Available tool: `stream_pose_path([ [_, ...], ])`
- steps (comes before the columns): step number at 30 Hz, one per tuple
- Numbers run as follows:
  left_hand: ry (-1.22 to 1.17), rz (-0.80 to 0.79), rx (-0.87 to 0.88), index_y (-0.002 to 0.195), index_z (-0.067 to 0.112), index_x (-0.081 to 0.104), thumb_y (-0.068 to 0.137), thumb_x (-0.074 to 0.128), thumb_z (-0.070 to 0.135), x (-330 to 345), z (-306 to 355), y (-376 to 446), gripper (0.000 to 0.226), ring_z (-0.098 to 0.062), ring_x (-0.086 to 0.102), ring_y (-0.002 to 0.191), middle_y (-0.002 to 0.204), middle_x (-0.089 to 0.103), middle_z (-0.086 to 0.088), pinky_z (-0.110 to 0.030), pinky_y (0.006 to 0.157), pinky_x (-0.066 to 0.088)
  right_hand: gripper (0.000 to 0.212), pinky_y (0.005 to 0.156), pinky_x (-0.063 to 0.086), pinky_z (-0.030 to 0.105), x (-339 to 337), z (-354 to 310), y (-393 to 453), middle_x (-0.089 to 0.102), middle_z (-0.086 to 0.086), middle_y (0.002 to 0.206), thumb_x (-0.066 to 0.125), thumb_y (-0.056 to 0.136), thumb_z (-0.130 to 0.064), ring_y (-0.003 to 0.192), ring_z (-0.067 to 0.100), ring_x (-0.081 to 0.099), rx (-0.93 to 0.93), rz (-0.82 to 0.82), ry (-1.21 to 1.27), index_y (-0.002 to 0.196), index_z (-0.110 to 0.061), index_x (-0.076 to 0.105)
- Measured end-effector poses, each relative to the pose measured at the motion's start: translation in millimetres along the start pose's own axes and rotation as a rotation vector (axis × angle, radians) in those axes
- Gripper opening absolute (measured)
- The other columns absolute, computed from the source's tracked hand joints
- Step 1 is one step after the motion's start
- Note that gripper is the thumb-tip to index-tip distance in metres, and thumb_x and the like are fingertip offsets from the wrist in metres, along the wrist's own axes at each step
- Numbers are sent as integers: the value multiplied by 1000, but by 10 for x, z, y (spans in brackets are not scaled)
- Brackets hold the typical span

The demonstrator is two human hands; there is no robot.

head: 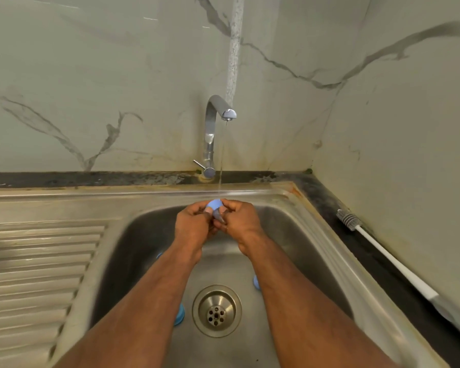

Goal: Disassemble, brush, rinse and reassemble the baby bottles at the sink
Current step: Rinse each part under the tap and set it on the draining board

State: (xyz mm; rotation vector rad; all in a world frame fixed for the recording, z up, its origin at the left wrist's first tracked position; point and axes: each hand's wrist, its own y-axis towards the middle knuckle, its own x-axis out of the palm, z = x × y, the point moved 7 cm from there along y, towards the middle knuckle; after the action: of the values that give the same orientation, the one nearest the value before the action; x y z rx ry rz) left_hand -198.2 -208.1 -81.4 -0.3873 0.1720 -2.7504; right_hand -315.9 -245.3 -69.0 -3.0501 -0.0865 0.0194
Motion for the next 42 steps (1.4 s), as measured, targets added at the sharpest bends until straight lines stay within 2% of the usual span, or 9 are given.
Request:
stream_pose_path([
  [6,-175,-131,-48,116,9,70,105,55,15,63,56,-29,20,-27,74,91,104,76,-17,-37,81,63,9,75,63,40,-135,-81,14,77,5,86,81,84,-17,80,25,75,-66,155,-32,91,-15,76],
  [10,-106,-176,-29,112,8,73,104,55,11,96,36,-33,20,-20,69,77,101,74,-17,-36,80,60,11,78,62,35,-58,-87,-13,76,3,97,70,94,-23,89,22,74,-62,49,-17,103,-19,75],
  [13,-77,-135,-15,112,12,72,98,64,9,41,55,-8,17,-23,73,90,104,76,-13,-42,89,60,22,87,60,37,25,-63,-5,74,9,110,66,97,-16,100,24,71,-15,-32,38,118,-12,70],
  [15,-71,-79,11,117,16,65,91,73,6,-1,78,1,29,-25,74,99,106,76,-7,-43,88,61,23,89,60,39,14,-59,-23,74,7,112,63,98,-13,102,23,70,13,-44,87,120,-17,68],
  [23,74,-106,114,114,22,71,86,68,-13,-2,173,-15,44,-15,74,99,105,78,1,-29,82,60,39,96,56,43,41,-83,-31,69,1,119,62,94,0,108,20,66,-20,-89,41,123,-26,64],
  [27,-9,-77,39,129,22,65,95,59,-7,-63,134,47,45,-18,70,111,123,71,2,-38,93,59,25,91,59,42,-33,-200,-2,73,1,108,73,89,-12,101,20,69,-183,84,-176,112,-22,71],
  [32,-57,50,-111,118,20,68,102,52,6,-179,15,68,26,-30,70,104,114,70,-12,-45,88,61,26,85,61,38,-28,-185,-15,74,2,109,68,94,-16,91,14,70,-183,106,-308,120,-18,71],
  [39,-124,-33,-229,124,16,68,105,53,25,-94,-44,-2,26,-32,68,110,122,65,-16,-38,82,62,16,82,62,37,-135,-220,-39,75,2,99,67,95,-17,88,15,71,-201,232,-340,109,-16,75],
  [42,-173,-143,-242,120,11,71,107,51,24,6,-36,-57,28,-27,73,98,113,74,-17,-35,77,62,16,88,59,34,-143,-245,-75,75,-2,100,68,94,-19,91,12,69,-221,230,-419,107,-18,76],
])
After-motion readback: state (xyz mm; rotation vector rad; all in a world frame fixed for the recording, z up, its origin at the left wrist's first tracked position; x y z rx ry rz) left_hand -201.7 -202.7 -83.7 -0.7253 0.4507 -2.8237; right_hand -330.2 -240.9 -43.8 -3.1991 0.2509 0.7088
